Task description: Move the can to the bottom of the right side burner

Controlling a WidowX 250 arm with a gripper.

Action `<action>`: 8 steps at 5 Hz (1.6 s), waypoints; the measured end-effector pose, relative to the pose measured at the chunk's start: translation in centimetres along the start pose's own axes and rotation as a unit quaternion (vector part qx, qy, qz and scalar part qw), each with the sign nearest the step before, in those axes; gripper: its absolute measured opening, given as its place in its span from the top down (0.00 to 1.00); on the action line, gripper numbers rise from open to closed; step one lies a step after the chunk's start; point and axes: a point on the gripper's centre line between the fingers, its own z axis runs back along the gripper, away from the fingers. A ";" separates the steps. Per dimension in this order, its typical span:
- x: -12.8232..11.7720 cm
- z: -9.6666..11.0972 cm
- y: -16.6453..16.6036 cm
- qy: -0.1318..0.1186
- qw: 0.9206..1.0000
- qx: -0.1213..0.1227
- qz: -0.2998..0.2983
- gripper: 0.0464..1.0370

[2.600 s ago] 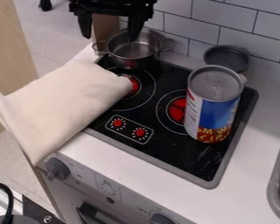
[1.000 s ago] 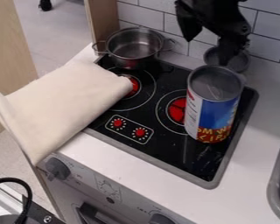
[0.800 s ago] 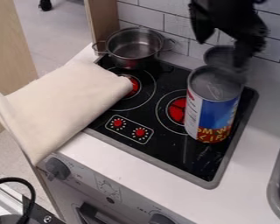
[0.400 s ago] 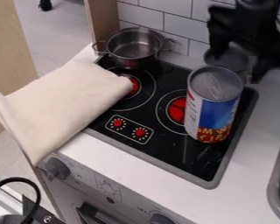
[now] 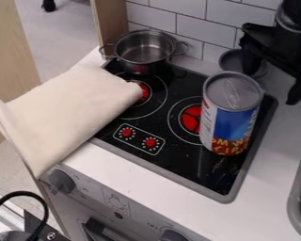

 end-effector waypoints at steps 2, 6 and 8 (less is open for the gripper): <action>-2.3 -1.4 2.4 0.036 0.998 0.041 -0.012 0.04; -4.8 -0.3 6.6 0.045 0.991 -0.025 -0.124 0.04; -5.3 -0.3 5.9 0.055 0.991 -0.037 -0.119 0.04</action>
